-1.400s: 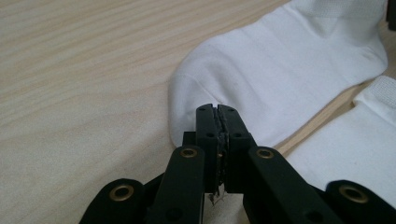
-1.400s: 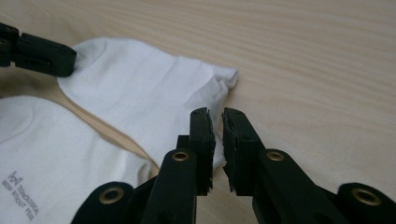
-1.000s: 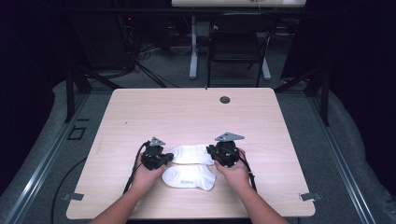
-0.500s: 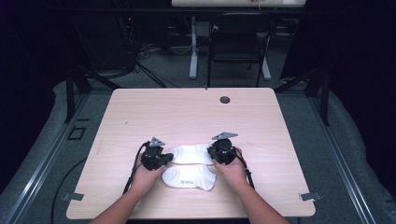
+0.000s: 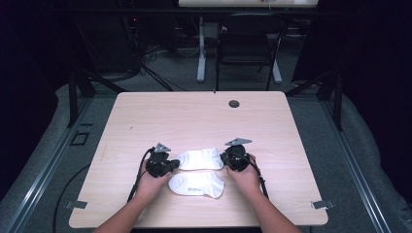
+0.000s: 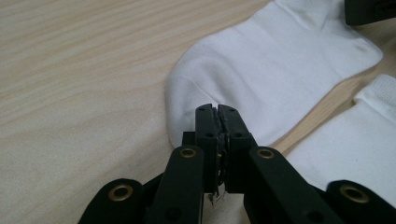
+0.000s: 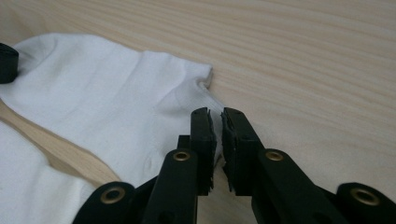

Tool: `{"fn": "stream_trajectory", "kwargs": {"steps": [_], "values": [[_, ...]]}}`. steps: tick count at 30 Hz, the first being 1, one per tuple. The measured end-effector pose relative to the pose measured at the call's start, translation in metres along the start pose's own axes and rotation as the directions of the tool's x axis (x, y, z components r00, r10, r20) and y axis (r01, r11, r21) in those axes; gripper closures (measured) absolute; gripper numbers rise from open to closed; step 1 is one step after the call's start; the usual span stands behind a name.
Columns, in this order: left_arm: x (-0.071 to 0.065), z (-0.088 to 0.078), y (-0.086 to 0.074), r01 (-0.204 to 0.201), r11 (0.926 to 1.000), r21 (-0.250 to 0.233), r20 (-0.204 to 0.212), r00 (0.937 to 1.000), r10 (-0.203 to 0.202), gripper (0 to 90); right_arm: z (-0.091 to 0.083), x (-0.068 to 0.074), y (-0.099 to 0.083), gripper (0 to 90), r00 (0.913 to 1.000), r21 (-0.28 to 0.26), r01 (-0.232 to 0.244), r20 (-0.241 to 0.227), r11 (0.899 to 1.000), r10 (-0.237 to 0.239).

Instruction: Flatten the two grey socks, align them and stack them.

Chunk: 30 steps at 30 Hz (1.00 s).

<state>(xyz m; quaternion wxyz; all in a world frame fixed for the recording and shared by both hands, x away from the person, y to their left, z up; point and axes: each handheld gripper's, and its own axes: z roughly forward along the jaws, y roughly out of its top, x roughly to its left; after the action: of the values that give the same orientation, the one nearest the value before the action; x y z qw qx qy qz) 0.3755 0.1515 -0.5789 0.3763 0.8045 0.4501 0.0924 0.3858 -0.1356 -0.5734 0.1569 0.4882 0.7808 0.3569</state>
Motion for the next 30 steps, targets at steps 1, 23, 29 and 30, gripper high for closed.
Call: {"fn": "stream_trajectory", "kwargs": {"steps": [1,23,29,30], "values": [[0.0,0.0,0.0,0.001,1.0,0.0,0.0,1.0,-0.001,86.4,0.0,0.001,0.0,82.7,1.0,0.004,0.002,-0.003,1.0,-0.002],[0.005,-0.005,0.001,0.018,0.9998,-0.003,0.008,0.9998,-0.018,80.6,0.001,-0.002,-0.001,84.3,0.9999,0.028,-0.001,-0.014,1.0,0.001],[0.009,-0.01,0.006,0.019,0.9993,-0.032,0.003,0.9998,-0.019,74.1,-0.004,-0.001,0.005,83.2,0.9998,0.009,0.005,-0.021,1.0,-0.005],[0.01,-0.011,0.007,0.026,0.9988,-0.041,-0.002,0.9997,-0.026,72.9,-0.004,-0.001,0.006,82.3,0.9998,0.006,0.005,-0.02,1.0,-0.005]]}}
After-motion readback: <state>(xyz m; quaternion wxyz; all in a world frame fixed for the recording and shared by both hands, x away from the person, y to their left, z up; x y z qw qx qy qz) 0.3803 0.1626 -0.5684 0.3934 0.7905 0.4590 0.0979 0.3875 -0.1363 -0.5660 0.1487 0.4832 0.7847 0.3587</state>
